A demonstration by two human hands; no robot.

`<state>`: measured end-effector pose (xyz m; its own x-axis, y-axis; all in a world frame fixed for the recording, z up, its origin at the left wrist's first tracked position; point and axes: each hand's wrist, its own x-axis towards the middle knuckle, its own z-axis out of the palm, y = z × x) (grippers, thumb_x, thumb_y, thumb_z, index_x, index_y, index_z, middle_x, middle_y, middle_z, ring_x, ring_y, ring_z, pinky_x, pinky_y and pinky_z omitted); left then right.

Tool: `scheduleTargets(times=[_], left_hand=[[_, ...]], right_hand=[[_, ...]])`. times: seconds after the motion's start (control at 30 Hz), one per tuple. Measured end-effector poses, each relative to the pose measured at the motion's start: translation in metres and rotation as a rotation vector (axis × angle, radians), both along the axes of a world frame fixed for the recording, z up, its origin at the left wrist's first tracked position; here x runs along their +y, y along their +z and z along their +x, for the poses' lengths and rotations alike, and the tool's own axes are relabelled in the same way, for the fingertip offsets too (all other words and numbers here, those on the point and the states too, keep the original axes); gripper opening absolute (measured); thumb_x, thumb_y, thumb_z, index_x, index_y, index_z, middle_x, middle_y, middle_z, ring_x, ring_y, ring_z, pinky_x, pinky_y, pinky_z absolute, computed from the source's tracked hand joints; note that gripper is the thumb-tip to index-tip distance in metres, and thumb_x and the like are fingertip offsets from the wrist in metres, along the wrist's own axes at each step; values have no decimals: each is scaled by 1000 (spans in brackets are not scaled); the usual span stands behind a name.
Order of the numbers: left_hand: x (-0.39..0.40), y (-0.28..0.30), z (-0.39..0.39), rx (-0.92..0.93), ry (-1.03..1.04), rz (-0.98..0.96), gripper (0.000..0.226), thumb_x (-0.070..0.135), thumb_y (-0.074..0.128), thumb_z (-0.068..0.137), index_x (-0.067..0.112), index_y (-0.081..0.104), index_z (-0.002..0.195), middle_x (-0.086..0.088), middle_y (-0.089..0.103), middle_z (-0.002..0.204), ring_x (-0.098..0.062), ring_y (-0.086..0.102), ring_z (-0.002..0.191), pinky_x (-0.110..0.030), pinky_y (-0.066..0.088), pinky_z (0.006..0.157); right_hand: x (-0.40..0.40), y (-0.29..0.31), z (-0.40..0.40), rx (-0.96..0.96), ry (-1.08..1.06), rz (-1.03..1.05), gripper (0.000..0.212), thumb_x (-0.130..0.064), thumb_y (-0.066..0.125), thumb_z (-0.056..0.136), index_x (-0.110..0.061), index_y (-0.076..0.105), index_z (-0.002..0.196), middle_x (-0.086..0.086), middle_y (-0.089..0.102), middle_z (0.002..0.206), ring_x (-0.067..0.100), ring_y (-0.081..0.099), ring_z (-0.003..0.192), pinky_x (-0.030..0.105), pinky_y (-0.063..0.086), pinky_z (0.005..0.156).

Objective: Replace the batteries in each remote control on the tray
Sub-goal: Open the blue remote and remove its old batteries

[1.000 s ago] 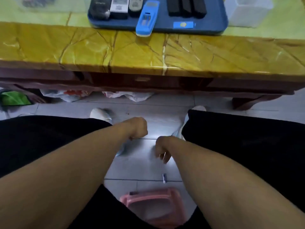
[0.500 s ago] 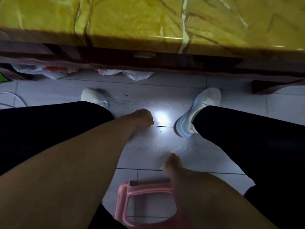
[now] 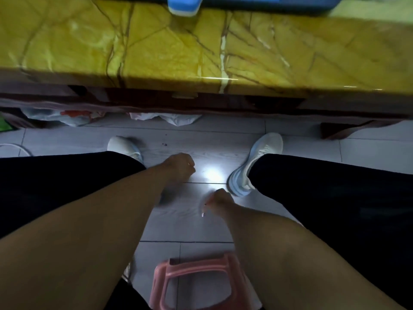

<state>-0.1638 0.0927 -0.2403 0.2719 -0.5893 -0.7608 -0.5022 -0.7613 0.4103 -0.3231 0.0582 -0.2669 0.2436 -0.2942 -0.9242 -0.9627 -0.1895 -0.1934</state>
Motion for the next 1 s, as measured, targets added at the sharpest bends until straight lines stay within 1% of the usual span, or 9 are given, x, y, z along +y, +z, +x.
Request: scheduleTargets(times=[0.1,0.2,0.33,0.43,0.57,0.7,0.8,0.9,1.0], left_hand=[[1,27,4,24,63,-57,26,18,62,96,10,65,120,-10,63,128,-27,61,116,-27,47,91],[-3,63,8,33,86,-125,20,9,61,95,4,69,112,-12,69,115,-31,65,108,-37,54,92],[-8,125,18,58,99,-155,14,7,53,97,7,65,102,-10,68,96,-28,67,82,-30,55,63],[-2,180,33,150,39,26,19,17,52,101,6,65,110,-10,70,99,-28,70,77,-35,58,69],[10,246,64,349,91,-1,27,26,57,100,4,67,112,-10,73,98,-23,72,72,-28,58,61],[10,284,99,557,552,-552,22,29,54,101,12,66,103,-4,72,87,-15,70,65,-21,53,52],[-3,282,122,414,1063,-965,19,18,51,101,9,65,111,-6,70,92,-17,70,71,-29,56,62],[-13,274,148,308,1375,-1095,18,13,49,101,9,63,112,-8,68,103,-23,66,89,-35,56,78],[-20,276,163,281,1432,-1117,12,15,55,97,12,63,105,-1,65,90,-19,60,86,-33,52,79]], right_hand=[[-20,12,19,-103,27,-39,22,-29,83,77,-23,78,98,-8,73,109,11,66,98,16,49,71],[-41,53,39,-240,100,-44,17,-23,80,80,-30,65,74,0,73,108,14,61,86,26,53,78],[-53,117,61,-262,239,94,14,-7,71,89,-17,64,82,15,73,111,20,64,76,32,57,73],[-59,168,79,-170,421,165,8,-5,64,95,-11,61,91,19,70,108,16,69,69,24,58,59],[-62,254,102,-255,492,16,3,-6,63,93,-7,66,93,9,70,84,17,73,77,30,59,67],[-70,329,131,-386,449,155,17,1,55,97,-5,62,112,15,64,86,17,69,61,28,61,59],[-76,357,163,-685,312,16,18,0,62,93,-4,64,110,13,67,83,24,68,70,31,60,59],[-82,357,211,-1019,28,-240,12,-5,70,89,-9,66,99,8,70,75,23,68,66,36,62,63],[-88,348,255,-1101,-54,-494,11,-17,74,84,-21,66,90,4,74,76,19,72,70,39,61,74]])
